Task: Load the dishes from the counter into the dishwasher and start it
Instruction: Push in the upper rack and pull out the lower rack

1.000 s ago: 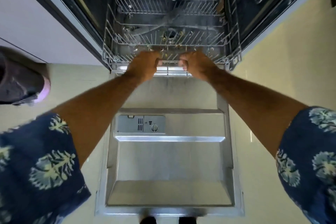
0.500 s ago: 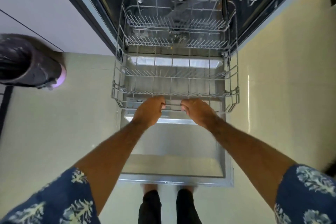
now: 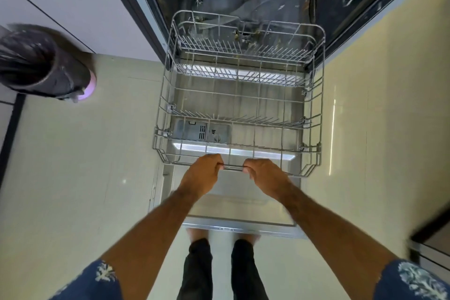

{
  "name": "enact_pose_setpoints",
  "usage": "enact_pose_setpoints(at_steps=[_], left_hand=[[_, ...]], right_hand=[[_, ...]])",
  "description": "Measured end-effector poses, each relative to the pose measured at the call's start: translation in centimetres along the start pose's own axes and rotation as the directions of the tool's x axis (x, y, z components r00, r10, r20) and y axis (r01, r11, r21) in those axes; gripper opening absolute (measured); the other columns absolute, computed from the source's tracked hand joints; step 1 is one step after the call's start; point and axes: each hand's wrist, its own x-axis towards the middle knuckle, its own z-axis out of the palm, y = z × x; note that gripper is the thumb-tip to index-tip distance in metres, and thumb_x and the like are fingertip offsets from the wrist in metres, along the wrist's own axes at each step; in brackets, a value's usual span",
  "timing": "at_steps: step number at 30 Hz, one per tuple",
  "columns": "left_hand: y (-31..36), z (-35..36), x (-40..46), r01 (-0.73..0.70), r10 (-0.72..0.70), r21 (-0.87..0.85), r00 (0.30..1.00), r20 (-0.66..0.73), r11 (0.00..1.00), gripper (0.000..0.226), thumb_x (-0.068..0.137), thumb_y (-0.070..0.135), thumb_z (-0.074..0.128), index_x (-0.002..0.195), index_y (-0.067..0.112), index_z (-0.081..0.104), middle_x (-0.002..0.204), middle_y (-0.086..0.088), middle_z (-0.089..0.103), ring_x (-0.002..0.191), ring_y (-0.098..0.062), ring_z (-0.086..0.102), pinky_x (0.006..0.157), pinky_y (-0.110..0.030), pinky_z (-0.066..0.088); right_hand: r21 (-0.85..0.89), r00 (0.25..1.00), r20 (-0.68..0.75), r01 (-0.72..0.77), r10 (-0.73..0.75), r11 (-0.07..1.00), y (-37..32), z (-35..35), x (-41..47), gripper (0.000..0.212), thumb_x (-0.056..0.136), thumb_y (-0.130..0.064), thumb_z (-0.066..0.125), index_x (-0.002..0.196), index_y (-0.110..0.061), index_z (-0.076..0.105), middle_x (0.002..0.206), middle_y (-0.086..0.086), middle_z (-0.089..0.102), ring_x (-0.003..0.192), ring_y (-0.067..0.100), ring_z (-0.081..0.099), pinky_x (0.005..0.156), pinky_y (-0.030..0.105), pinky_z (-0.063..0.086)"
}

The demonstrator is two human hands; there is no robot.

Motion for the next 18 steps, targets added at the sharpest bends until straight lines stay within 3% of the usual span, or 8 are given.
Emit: enact_pose_setpoints(at_steps=[2,4,8,11,18], left_hand=[[-0.3,0.2,-0.6,0.009,-0.009,-0.007,1.0,0.026,1.0,0.018,0.103,0.017,0.048,0.105,0.019,0.066,0.103,0.001,0.067,0.092,-0.013,0.061,0.086,-0.03,0.052],[-0.5,0.5,-1.2,0.012,-0.012,-0.007,0.999,0.053,1.0,0.018,0.103,0.018,0.048,0.106,0.02,0.066,0.104,0.0,0.067,0.092,-0.014,0.062,0.085,-0.031,0.053],[-0.7,0.7,-2.5,0.009,-0.01,0.011,0.993,0.117,1.0,0.019,0.103,0.018,0.048,0.107,0.017,0.066,0.104,-0.001,0.067,0.094,-0.016,0.061,0.086,-0.031,0.051],[-1.1,0.9,-3.4,0.0,-0.004,0.024,0.985,0.172,1.0,0.02,0.102,0.019,0.048,0.107,0.016,0.066,0.104,-0.002,0.068,0.094,-0.016,0.061,0.083,-0.028,0.049],[-1.4,1.8,-5.0,-0.003,-0.001,0.026,0.984,0.176,1.0,0.019,0.103,0.023,0.049,0.11,0.018,0.066,0.108,0.002,0.067,0.096,-0.011,0.061,0.074,-0.014,0.04]], right_hand=[[0.061,0.998,0.066,0.003,-0.007,0.998,0.1,-0.2,0.0,0.016,0.098,-0.017,0.052,0.094,-0.021,0.067,0.082,0.001,0.065,0.077,0.021,0.063,0.077,0.035,0.053],[0.072,0.981,0.192,0.015,-0.029,0.997,-0.1,-0.8,0.0,0.019,0.098,-0.013,0.052,0.101,-0.012,0.071,0.092,0.005,0.071,0.08,0.016,0.061,0.075,0.024,0.047],[0.106,0.926,0.376,-0.01,-0.031,0.994,0.0,-1.1,0.1,0.02,0.098,-0.021,0.055,0.101,-0.012,0.072,0.089,0.003,0.074,0.083,0.015,0.066,0.075,0.019,0.044],[0.105,0.897,0.44,-0.015,-0.033,0.994,0.3,-0.2,-0.3,0.02,0.098,-0.026,0.055,0.1,-0.014,0.072,0.086,0.0,0.075,0.085,0.014,0.068,0.081,0.022,0.046],[0.147,0.903,0.428,-0.031,-0.035,0.989,0.9,1.4,-1.7,0.019,0.099,-0.028,0.055,0.102,-0.017,0.071,0.091,-0.001,0.073,0.078,0.004,0.064,0.072,0.019,0.042]])
